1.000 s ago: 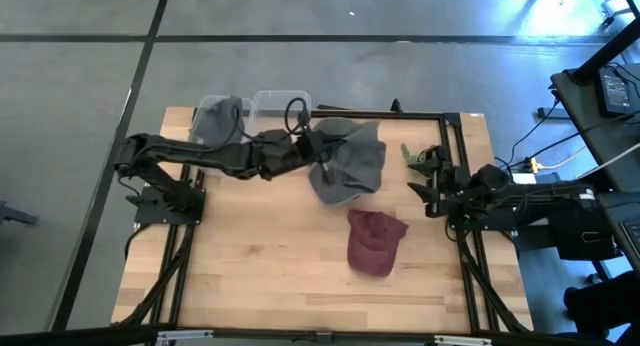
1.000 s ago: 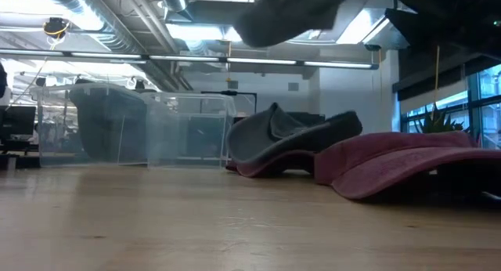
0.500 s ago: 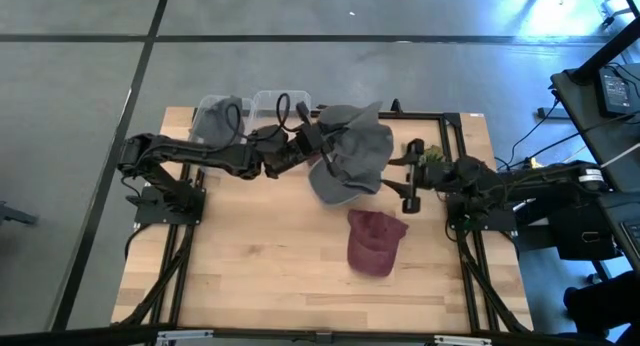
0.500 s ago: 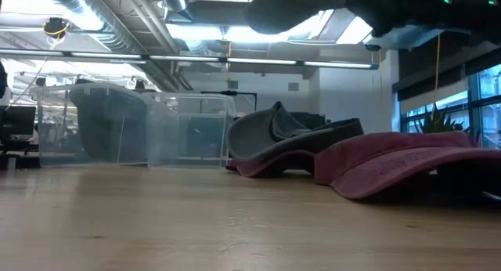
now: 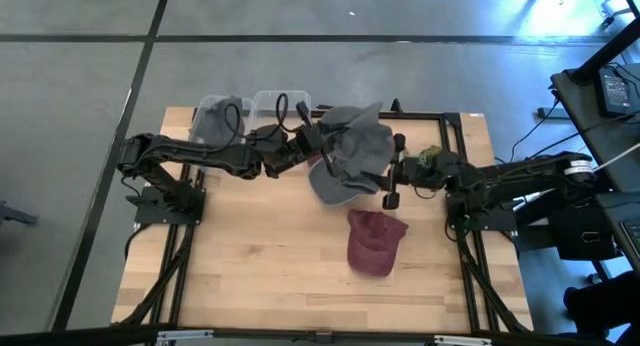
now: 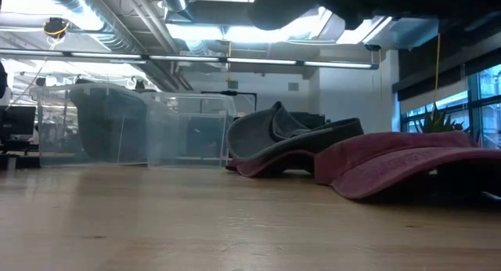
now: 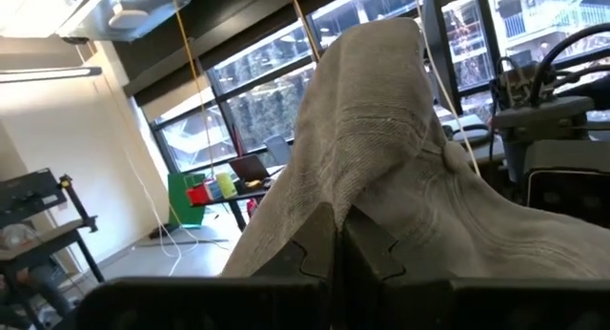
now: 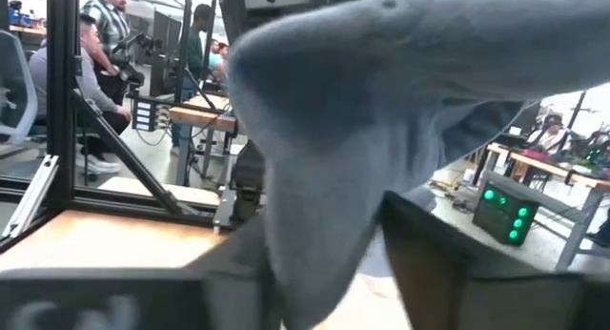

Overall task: Pick & Place hat
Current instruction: Put the bottom gray cap into the left transparent bin

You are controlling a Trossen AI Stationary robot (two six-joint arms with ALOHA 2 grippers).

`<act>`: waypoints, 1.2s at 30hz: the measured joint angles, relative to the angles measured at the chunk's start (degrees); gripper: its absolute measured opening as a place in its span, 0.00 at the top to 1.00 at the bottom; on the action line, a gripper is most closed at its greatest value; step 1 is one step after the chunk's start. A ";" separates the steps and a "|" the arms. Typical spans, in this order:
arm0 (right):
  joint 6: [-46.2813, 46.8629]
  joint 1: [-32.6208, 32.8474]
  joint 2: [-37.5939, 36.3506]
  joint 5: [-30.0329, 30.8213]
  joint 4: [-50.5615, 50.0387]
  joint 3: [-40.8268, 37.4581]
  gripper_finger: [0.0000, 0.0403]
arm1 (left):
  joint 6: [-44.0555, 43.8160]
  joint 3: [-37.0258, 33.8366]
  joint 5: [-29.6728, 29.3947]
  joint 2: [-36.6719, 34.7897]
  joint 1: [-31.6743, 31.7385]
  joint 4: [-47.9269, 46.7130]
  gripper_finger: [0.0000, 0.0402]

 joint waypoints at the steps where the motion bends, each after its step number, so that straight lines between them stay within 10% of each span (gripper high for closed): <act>1: 0.12 0.00 0.17 0.02 -0.02 0.04 0.73 | -0.21 0.00 0.02 0.00 0.00 -0.08 0.99; 5: 0.21 -0.04 0.34 -0.14 0.02 0.04 0.93 | -0.32 0.00 0.00 0.00 0.00 -0.77 0.99; 19: 5.13 -0.04 0.36 1.10 -8.89 0.12 0.93 | 1.71 0.00 -24.38 -0.39 -5.62 -18.58 0.99; 36: 8.81 0.02 0.36 0.42 -21.24 0.05 0.93 | -20.67 0.00 -12.85 -3.49 -8.14 -45.03 0.96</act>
